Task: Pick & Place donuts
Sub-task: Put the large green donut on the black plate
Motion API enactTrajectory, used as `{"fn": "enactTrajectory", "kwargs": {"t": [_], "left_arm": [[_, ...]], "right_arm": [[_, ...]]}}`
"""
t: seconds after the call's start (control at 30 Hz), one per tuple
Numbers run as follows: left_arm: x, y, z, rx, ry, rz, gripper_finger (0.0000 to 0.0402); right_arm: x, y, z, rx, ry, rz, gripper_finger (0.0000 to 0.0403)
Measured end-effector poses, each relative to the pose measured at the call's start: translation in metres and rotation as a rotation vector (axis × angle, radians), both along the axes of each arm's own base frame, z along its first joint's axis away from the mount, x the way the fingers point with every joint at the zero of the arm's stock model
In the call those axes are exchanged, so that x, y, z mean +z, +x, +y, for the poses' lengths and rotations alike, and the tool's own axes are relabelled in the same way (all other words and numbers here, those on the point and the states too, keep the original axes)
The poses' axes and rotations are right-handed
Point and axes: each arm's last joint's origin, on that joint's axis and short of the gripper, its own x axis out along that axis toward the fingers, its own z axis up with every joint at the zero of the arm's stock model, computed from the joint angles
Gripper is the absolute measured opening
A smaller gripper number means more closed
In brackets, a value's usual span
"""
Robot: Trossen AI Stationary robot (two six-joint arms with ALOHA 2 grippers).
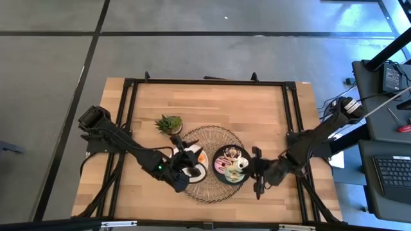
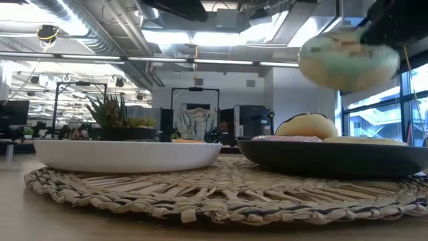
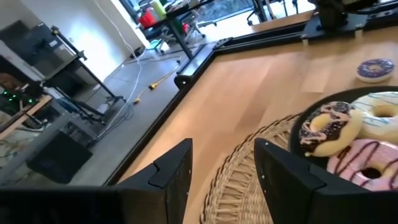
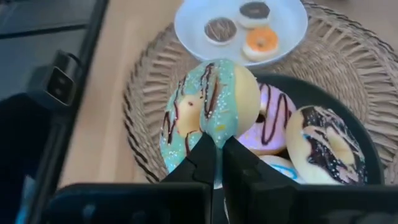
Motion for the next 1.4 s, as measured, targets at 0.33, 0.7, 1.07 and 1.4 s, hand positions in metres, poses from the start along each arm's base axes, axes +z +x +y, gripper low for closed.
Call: {"fn": "enactTrajectory", "kwargs": {"t": [0.33, 0.7, 1.07, 1.4], "left_arm": [[0.000, -0.001, -0.001, -0.006, 0.001, 0.003, 0.0166], [0.000, -0.001, -0.002, -0.007, 0.004, 0.007, 0.0164], [-0.001, -0.001, -0.001, -0.007, 0.008, 0.014, 0.0160], [-0.002, -0.003, -0.001, -0.006, 0.015, 0.029, 0.0164]], "right_arm": [[-0.028, 0.008, 0.008, -0.027, -0.060, 0.079, 0.0018], [-0.038, 0.010, 0.010, -0.038, -0.072, 0.109, 0.0022], [-0.042, 0.011, 0.010, -0.020, -0.100, 0.120, 0.0024], [-0.042, 0.011, 0.011, 0.020, -0.137, 0.123, 0.0067]]}}
